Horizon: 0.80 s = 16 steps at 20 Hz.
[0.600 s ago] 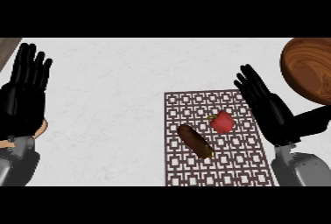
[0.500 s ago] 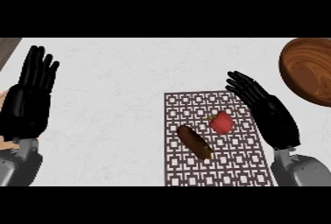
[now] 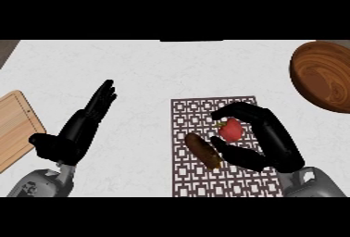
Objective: Pick the sweet potato from the placemat and place it in the bowl
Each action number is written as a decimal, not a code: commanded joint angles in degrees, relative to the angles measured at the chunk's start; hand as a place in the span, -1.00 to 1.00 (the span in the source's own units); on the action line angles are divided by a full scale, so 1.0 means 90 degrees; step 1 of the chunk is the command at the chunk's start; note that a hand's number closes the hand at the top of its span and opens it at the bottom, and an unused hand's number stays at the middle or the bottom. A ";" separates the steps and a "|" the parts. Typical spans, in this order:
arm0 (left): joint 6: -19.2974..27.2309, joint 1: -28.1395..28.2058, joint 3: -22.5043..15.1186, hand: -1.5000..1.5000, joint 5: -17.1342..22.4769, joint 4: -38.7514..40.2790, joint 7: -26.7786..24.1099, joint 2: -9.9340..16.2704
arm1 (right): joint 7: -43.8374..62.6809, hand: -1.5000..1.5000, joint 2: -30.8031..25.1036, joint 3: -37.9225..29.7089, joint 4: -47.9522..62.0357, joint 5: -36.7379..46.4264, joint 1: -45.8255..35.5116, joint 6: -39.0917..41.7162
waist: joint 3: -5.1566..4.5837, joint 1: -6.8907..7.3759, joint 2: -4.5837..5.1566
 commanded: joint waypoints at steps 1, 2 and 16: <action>-0.0218 -0.0085 -0.0489 0.00 -0.0256 0.0401 -0.0175 -0.0352 | -0.0143 -1.00 0.0291 0.0877 0.0522 0.1616 -0.0105 -0.0548 | 0.0022 0.0132 0.0057; -0.0264 -0.0080 -0.0466 0.00 -0.0210 0.0130 0.0052 -0.0202 | 0.0290 -1.00 0.0222 0.0955 0.0449 0.2029 -0.0451 -0.0472 | 0.0019 0.0183 0.0028; -0.0305 -0.0204 -0.0401 0.00 -0.0308 0.0531 -0.0106 -0.0405 | 0.4610 -1.00 0.0549 0.2433 0.0650 0.3627 -0.1930 0.4665 | -0.0022 0.0091 -0.0042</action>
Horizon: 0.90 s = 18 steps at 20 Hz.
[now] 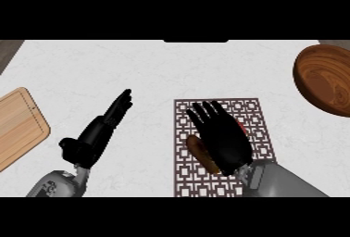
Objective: Pick the sweet potato from the placemat and place it in the bowl
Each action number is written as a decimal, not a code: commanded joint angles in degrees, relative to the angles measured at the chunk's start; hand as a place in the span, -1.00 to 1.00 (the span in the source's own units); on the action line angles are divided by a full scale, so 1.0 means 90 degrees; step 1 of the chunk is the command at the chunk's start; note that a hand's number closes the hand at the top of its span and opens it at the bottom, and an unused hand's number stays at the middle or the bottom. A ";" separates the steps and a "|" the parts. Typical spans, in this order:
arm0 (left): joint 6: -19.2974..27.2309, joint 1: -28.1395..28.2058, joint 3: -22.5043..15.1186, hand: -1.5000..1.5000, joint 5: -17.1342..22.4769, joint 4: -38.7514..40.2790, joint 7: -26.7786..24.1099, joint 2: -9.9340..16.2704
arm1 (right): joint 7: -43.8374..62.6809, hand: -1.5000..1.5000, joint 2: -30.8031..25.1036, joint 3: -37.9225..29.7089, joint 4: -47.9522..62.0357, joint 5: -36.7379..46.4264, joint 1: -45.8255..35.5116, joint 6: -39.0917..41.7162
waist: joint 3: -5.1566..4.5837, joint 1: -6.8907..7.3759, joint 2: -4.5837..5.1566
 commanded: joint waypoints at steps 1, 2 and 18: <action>-0.0050 -0.0030 0.0056 0.00 0.0029 0.0043 0.0081 0.0024 | 0.1413 -1.00 0.0654 0.0426 0.0085 -0.0184 -0.0102 0.1859 | 0.0008 0.0001 0.0006; -0.0121 0.0113 -0.0011 0.00 0.0012 0.0028 -0.0151 -0.0014 | 0.1842 -1.00 0.0948 0.0334 0.0053 -0.0300 -0.0280 0.2318 | -0.0001 0.0028 -0.0006; -0.0271 0.0093 0.0152 0.00 -0.0180 0.0164 -0.0142 -0.0209 | 0.4013 -1.00 0.2515 0.0195 0.0521 -0.0826 -0.0197 0.3625 | 0.0042 0.0026 0.0053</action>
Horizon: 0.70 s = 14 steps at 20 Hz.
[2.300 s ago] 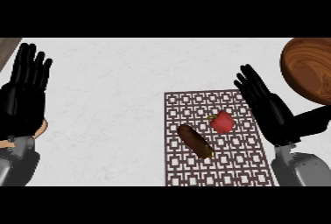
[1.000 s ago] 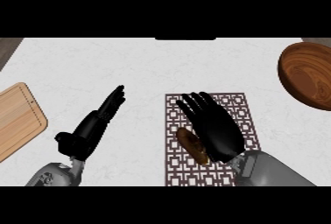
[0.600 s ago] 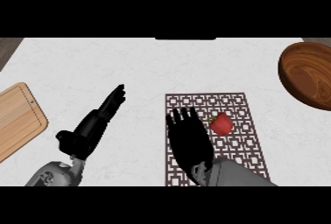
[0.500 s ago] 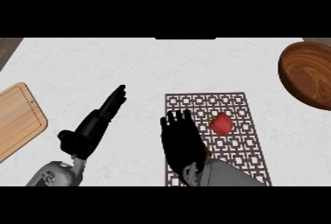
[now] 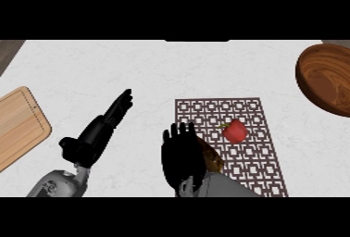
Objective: Pick the sweet potato from the placemat and place it in the bowl
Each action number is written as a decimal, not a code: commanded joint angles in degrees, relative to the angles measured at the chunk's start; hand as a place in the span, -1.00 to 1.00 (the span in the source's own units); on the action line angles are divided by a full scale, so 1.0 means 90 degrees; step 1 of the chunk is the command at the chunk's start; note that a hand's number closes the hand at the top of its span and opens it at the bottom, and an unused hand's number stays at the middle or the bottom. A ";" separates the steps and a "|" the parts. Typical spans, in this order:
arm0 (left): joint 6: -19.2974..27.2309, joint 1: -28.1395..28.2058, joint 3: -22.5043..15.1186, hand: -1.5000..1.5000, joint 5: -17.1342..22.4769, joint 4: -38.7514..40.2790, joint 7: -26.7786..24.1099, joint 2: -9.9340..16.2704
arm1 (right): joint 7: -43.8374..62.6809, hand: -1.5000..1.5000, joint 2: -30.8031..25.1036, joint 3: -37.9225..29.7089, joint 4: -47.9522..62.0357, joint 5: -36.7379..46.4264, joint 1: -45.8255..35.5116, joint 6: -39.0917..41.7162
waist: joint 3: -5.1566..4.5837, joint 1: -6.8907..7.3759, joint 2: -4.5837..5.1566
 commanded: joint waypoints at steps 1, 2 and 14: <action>-0.0107 0.0139 0.0166 0.00 -0.0044 0.0028 -0.0163 0.0062 | 0.1351 -1.00 0.0223 0.0361 -0.0111 0.0112 0.0246 0.0487 | 0.0005 -0.0007 0.0005; -0.0045 -0.0120 0.0095 0.00 -0.0137 0.0390 -0.0119 -0.0221 | 0.1144 -1.00 0.0224 0.0426 0.0067 0.0256 0.0059 0.0282 | 0.0006 -0.0020 0.0024; -0.0315 0.0163 0.0369 0.00 -0.0360 -0.0213 0.0149 -0.0181 | 0.0080 -1.00 -0.0093 0.0599 -0.0193 0.1972 0.0385 0.0039 | 0.0012 -0.0005 0.0020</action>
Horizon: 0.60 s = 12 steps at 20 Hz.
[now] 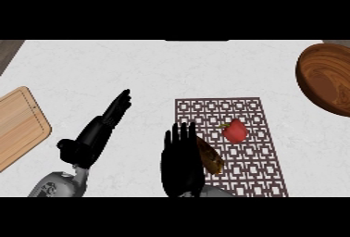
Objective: Pick the sweet potato from the placemat and place it in the bowl
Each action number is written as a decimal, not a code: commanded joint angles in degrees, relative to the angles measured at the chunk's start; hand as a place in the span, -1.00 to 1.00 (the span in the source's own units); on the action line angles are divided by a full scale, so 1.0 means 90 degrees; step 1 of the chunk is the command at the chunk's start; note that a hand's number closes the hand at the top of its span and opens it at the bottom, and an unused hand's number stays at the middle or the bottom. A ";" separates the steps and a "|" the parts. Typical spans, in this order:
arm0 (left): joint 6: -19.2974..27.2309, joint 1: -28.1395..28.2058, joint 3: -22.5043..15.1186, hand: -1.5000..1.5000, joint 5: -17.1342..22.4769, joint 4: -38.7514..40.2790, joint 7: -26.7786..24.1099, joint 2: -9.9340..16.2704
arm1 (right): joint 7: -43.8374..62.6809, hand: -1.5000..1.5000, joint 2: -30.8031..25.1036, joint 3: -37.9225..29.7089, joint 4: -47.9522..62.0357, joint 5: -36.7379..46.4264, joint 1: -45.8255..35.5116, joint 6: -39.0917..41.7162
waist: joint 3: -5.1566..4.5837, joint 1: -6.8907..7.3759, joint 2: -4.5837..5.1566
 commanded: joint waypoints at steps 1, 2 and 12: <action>-0.0224 -0.0020 0.0163 0.00 0.0005 0.0182 -0.0124 -0.0068 | 0.0023 -1.00 -0.0534 0.0307 -0.0229 0.0679 0.0234 -0.0391 | 0.0001 -0.0022 0.0006; -0.0162 -0.0132 0.0123 0.00 -0.0057 0.0111 0.0113 -0.0184 | 0.0571 -1.00 0.0189 0.0129 -0.0166 0.0684 0.0124 0.0265 | 0.0000 -0.0018 0.0002; -0.0685 -0.0190 0.0689 0.00 -0.0024 0.0038 0.0364 -0.0209 | -0.0479 -1.00 -0.0167 -0.0482 0.0255 0.1477 0.0541 -0.0296 | 0.0001 0.0000 0.0010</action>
